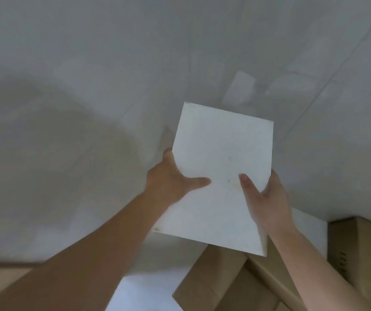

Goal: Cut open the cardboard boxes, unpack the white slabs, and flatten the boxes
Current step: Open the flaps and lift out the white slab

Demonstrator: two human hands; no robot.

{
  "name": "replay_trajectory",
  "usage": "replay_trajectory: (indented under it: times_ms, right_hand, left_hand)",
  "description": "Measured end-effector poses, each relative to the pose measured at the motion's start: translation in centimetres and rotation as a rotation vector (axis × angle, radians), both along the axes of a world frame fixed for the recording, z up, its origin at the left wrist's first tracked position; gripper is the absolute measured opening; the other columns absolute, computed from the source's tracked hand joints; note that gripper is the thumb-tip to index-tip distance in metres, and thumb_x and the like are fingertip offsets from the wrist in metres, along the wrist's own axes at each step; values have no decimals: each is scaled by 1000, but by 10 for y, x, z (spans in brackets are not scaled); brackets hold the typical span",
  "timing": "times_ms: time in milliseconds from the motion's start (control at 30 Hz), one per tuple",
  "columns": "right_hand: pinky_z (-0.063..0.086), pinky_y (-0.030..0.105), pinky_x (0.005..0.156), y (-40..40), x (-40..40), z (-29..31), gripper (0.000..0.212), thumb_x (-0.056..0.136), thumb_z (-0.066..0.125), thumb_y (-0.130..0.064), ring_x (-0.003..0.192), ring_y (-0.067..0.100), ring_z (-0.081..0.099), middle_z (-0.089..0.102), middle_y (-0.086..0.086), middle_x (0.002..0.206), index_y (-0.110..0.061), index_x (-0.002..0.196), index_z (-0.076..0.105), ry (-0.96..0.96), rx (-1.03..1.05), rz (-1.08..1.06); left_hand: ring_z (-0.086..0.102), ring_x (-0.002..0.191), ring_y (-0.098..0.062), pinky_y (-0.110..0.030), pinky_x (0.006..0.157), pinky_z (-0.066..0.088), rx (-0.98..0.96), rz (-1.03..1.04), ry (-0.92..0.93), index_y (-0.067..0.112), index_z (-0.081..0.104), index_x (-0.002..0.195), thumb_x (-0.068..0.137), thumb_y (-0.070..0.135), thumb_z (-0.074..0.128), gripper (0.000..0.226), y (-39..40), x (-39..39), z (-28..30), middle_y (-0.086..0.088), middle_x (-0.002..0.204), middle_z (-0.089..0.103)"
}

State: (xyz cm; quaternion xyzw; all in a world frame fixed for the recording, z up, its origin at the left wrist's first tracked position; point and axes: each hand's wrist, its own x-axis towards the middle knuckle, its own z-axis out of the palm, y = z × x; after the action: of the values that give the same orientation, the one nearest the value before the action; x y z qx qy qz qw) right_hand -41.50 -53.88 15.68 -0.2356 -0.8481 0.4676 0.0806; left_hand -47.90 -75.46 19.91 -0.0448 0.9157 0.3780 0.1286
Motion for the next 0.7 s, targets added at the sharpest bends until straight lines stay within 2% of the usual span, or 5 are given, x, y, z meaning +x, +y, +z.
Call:
replay_trajectory:
  times_ms: [200, 400, 500, 633, 700]
  right_hand:
    - [38, 15, 62, -41, -18, -140, 55, 77, 54, -69, 70, -13, 48, 53, -34, 84, -39, 123, 46, -107, 9, -16]
    - [45, 23, 77, -68, -15, -264, 61, 77, 56, -69, 91, 3, 59, 63, -22, 105, -35, 127, 48, -165, -76, -18]
    - [41, 12, 71, -72, -9, -315, 63, 76, 54, -71, 89, -9, 57, 63, -27, 107, -37, 129, 47, -208, -106, -20]
    - [34, 7, 64, -82, -6, -368, 59, 73, 54, -74, 76, -30, 48, 52, -52, 88, -41, 121, 46, -255, -101, -81]
    - [32, 4, 62, -89, -7, -392, 58, 72, 54, -74, 73, -34, 44, 49, -54, 84, -42, 120, 46, -274, -109, -106]
  left_hand:
    - [52, 115, -23, -25, 77, 34, -93, -7, -98, 22, 23, 140, 45, 76, 72, 120, -38, -22, -138, 5, 124, 54]
    - [54, 112, -22, -25, 75, 35, -163, -55, -150, 21, 28, 136, 43, 76, 73, 117, -58, -34, -253, 5, 121, 57]
    - [52, 116, -24, -24, 77, 35, -182, -83, -194, 20, 23, 140, 46, 75, 74, 121, -61, -33, -304, 1, 127, 54]
    - [48, 123, -25, -27, 86, 38, -187, -91, -253, 22, 20, 144, 46, 74, 76, 125, -67, -35, -360, -1, 136, 51]
    - [49, 122, -25, -29, 89, 40, -207, -98, -267, 22, 24, 143, 45, 73, 76, 122, -70, -40, -386, 0, 134, 52]
